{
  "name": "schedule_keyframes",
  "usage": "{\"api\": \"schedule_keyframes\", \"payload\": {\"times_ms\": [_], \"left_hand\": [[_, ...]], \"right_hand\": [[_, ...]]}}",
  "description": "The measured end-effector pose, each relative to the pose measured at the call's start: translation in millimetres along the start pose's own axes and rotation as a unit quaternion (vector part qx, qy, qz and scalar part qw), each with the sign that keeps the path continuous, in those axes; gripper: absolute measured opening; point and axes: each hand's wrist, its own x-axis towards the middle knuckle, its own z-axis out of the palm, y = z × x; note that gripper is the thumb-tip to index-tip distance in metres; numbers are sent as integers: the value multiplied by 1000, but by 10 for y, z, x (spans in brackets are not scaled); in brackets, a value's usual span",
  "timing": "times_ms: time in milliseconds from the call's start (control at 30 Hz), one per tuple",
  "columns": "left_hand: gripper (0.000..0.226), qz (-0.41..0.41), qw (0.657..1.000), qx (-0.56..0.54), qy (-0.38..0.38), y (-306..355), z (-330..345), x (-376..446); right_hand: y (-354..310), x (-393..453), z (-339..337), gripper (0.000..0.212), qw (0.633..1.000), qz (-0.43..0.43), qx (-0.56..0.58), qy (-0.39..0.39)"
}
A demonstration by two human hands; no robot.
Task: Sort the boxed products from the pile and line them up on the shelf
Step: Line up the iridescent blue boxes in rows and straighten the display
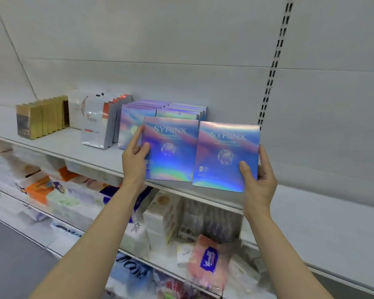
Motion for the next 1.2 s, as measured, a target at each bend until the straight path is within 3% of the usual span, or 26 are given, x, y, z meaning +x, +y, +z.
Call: {"api": "schedule_keyframes", "payload": {"times_ms": [700, 900, 967, 1100, 1200], "left_hand": [[42, 2, 1000, 8, 9, -280, -849, 1130], [45, 37, 997, 32, -67, -464, -1120, 1599], [56, 60, 991, 69, -100, -510, -1191, 1742], [112, 109, 948, 234, -187, -614, -1276, 1901], [122, 144, 913, 336, -179, -787, -1304, 1935]], "right_hand": [[551, -75, 1317, 58, 999, -26, -38, -16], [694, -122, 1641, 58, 996, -40, -64, 36], [734, -119, 1720, 59, 993, -53, -94, 45], [767, -153, 1772, 59, 985, -75, -133, 74], [797, -195, 1783, 59, 981, -81, -151, 91]]}}
